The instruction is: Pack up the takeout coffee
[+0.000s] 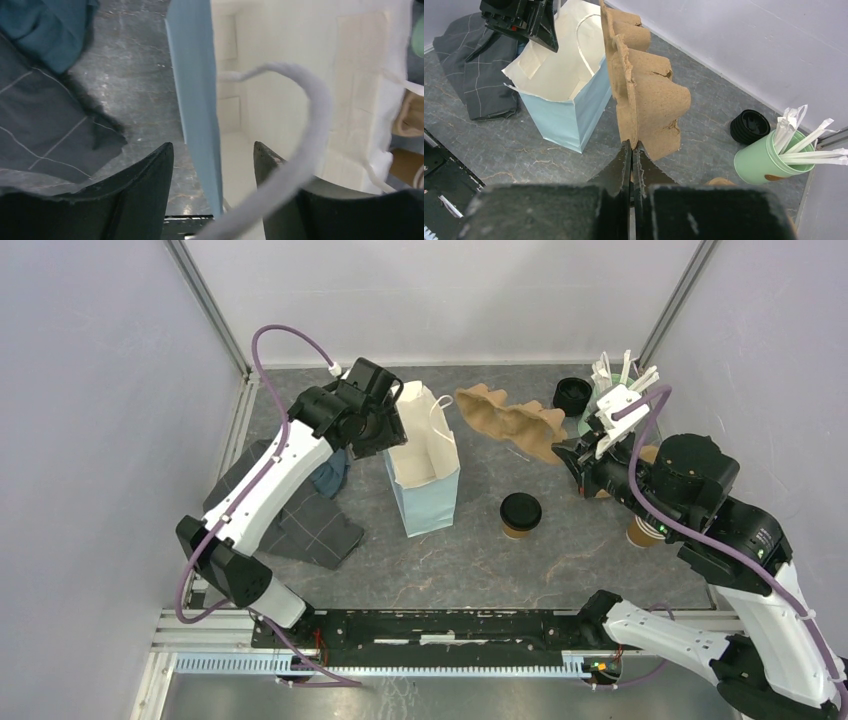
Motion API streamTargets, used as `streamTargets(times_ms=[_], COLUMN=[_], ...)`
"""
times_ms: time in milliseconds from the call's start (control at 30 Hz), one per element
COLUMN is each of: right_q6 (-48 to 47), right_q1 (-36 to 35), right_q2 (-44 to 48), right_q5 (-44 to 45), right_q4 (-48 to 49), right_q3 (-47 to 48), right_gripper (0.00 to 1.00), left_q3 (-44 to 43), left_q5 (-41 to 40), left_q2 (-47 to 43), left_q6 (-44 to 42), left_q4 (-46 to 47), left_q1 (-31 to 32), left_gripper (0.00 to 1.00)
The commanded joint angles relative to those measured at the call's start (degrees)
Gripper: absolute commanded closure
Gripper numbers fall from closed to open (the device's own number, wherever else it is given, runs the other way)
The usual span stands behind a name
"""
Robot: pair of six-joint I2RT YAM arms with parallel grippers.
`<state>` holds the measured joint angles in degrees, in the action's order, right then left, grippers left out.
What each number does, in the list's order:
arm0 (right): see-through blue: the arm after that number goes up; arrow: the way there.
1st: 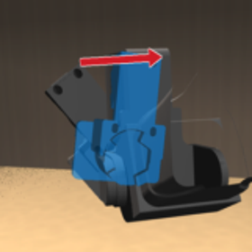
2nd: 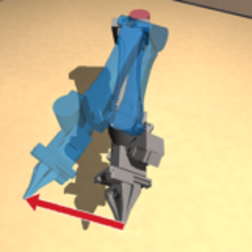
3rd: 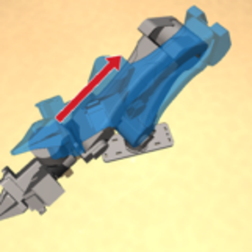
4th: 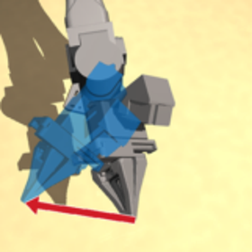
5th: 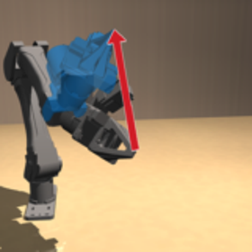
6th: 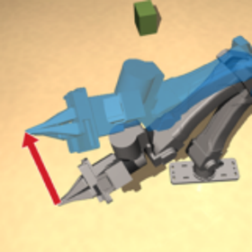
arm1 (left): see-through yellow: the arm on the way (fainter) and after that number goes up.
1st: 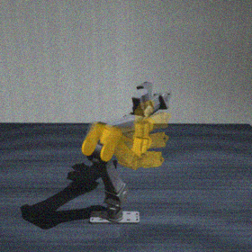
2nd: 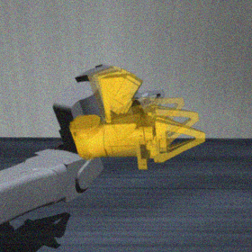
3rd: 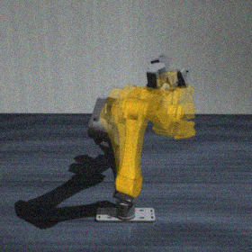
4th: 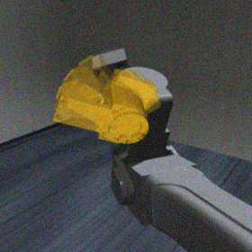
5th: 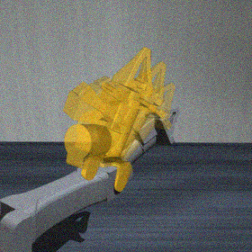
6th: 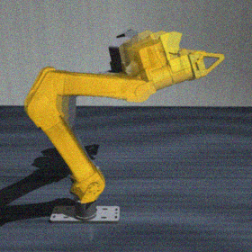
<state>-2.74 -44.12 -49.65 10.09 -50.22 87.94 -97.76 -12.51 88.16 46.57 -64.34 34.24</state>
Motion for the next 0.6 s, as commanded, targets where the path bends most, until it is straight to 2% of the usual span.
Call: streamTargets(times_ms=[0,133,367,567], right_q6=[0.7,0.7,2.0,4.5], right_q1=[0.1,0.0,0.1,0.1], right_q2=[0.2,0.1,-0.1,0.5], right_q5=[-0.5,-0.6,-0.8,-1.2], right_q4=[3.4,3.6,3.0,2.1], right_q3=[1.2,1.8,2.5,2.1], right_gripper=[1.00,1.00,1.00,1.00], left_q3=[-2.4,-2.7,-4.5,-4.9], left_q5=[-8.2,-9.5,-11.0,-10.0], left_q2=[1.7,2.7,1.6,-1.1], left_q6=[-3.4,-5.3,-15.8,-26.4], left_q4=[-2.1,-1.7,1.8,7.6], left_q1=[0.5,0.6,0.9,1.8], left_gripper=[0.38,0.65,0.96,0.98])
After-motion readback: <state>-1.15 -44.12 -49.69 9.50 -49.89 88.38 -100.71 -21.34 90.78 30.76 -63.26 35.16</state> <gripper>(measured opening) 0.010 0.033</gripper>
